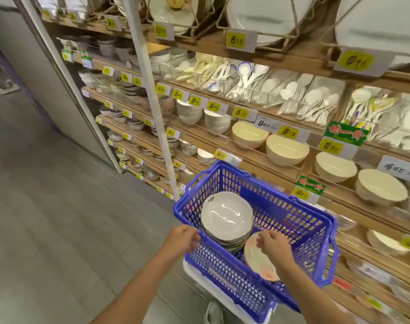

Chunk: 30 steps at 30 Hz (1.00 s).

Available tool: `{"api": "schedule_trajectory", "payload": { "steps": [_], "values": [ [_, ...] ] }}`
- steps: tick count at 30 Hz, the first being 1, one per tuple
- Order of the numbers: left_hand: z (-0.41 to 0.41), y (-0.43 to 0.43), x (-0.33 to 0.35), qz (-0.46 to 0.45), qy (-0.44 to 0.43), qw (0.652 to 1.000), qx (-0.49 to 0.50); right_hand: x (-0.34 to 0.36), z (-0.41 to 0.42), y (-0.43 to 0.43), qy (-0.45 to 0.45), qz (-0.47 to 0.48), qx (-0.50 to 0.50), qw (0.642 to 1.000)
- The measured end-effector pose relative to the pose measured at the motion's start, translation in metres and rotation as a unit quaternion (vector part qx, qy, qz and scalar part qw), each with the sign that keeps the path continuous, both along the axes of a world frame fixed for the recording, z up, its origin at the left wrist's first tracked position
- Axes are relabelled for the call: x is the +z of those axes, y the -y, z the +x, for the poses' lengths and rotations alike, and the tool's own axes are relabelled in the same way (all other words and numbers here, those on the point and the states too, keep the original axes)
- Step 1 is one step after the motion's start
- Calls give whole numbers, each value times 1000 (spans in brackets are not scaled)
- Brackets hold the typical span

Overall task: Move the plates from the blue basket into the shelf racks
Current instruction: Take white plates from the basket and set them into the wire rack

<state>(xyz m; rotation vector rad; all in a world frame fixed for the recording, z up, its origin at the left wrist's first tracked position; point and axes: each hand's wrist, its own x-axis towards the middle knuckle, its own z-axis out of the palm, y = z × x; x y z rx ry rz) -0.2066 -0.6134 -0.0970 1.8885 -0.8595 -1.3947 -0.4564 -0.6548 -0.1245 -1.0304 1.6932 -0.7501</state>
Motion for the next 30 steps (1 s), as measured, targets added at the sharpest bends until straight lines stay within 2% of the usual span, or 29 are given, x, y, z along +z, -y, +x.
{"api": "schedule_trajectory", "payload": {
  "steps": [7,12,16,22,25,30],
  "values": [
    [16,70,-17,45,47,997,-45,-45,17,51,19,113,-26,993],
    [14,131,-31,43,106,991,-73,-61,27,75,-30,164,-20,986],
    [7,161,-43,54,183,968,-163,-70,34,84,-47,195,-31,979],
    [2,210,-73,93,216,935,-266,-80,44,93,-47,233,-61,970],
    [-2,226,-90,120,246,905,-326,-85,50,97,-52,243,-95,964],
    [-6,238,-104,133,265,895,-334,-86,63,102,-91,265,-153,948]
  ]
}}
